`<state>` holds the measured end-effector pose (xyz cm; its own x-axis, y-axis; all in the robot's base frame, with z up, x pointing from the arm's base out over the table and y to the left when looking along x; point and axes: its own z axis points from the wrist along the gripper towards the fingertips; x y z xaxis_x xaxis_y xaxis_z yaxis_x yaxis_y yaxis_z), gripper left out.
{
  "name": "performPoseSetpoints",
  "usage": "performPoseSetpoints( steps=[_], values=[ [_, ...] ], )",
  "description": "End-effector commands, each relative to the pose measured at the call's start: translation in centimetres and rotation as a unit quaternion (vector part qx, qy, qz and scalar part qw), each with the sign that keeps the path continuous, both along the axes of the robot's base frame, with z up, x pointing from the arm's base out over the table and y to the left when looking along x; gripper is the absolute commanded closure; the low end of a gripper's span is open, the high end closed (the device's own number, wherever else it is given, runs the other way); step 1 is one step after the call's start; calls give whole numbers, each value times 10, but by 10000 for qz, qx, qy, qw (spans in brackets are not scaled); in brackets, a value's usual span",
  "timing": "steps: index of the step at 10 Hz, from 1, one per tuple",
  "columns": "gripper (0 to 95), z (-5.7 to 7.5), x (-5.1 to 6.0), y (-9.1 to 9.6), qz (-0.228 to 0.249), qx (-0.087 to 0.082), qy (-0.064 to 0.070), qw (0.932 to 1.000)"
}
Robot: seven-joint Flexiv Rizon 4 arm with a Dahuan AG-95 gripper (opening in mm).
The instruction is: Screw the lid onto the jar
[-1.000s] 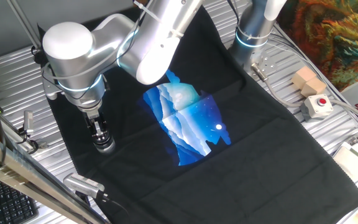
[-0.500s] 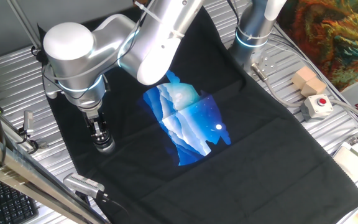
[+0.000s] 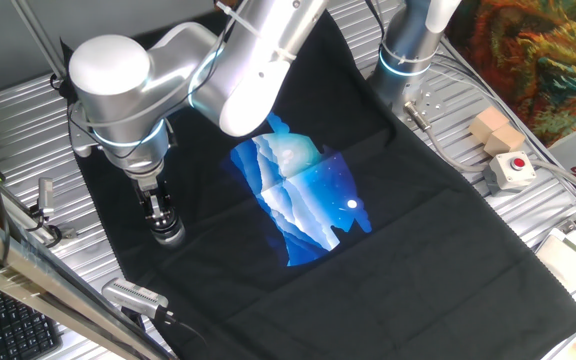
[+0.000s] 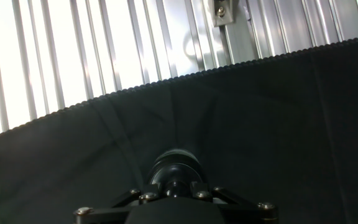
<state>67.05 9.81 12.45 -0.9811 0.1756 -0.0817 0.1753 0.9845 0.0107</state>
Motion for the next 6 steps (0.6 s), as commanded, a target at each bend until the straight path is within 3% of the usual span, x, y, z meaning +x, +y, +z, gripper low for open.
performPoseSetpoints(
  steps=[1, 6],
  values=[
    [950, 0, 0, 0, -9, -5, -19, 10000],
    [950, 0, 0, 0, -99, 27, -69, 9999]
  ],
)
